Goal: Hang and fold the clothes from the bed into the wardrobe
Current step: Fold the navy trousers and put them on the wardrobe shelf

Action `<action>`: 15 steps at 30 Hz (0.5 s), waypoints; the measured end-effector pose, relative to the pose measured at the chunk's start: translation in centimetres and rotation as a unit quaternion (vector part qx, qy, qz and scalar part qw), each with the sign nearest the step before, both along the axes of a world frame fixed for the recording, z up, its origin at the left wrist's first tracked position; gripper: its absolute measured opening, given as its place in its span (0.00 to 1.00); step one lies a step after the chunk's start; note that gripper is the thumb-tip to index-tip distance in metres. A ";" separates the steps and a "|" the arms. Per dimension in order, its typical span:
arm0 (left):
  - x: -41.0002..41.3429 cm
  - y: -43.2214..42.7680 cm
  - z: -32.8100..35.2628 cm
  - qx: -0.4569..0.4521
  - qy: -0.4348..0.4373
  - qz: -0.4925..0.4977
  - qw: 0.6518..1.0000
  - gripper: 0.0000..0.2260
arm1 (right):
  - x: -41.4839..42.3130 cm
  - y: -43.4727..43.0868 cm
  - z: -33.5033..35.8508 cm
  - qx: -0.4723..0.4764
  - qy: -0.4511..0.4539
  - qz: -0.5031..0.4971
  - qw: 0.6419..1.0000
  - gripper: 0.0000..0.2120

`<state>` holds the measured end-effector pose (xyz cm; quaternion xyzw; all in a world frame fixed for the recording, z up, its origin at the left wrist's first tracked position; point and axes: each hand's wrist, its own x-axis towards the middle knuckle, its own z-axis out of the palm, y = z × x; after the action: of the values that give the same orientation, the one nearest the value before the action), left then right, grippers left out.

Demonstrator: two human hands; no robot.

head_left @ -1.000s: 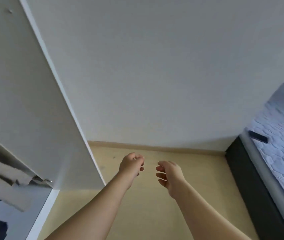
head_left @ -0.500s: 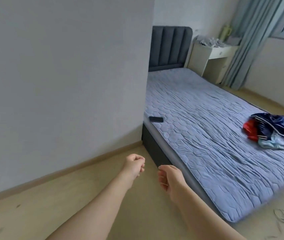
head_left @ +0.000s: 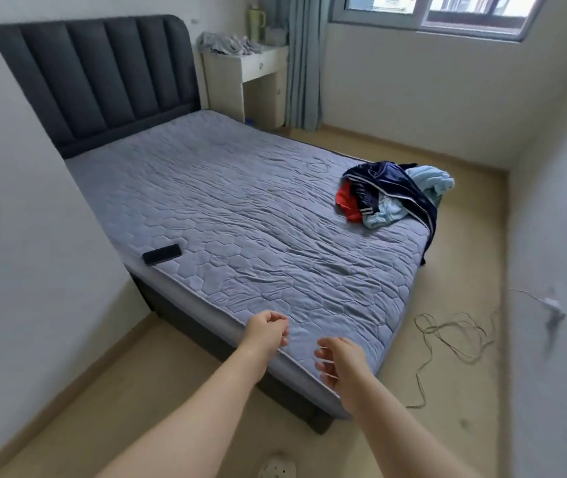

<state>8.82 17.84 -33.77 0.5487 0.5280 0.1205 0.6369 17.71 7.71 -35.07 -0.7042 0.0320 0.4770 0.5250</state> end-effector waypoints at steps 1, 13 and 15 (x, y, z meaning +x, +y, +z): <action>1.8 0.4 -0.2 -0.001 -0.001 -0.018 1.000 0.06 | 1.5 0.2 -0.1 -0.007 -0.004 -0.013 1.000 0.04; 22.5 2.4 -0.6 -0.007 0.012 -0.184 0.983 0.08 | 18.5 1.0 -0.2 -0.011 0.033 -0.182 0.983 0.06; 26.2 1.8 -1.3 -0.010 0.016 -0.202 0.979 0.08 | 21.6 0.1 -0.5 -0.012 0.041 -0.204 0.978 0.07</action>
<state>34.98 19.60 -35.07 0.6392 0.4178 -0.0248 0.6451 39.35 7.86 -35.62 -0.6687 0.2022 0.3879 0.6013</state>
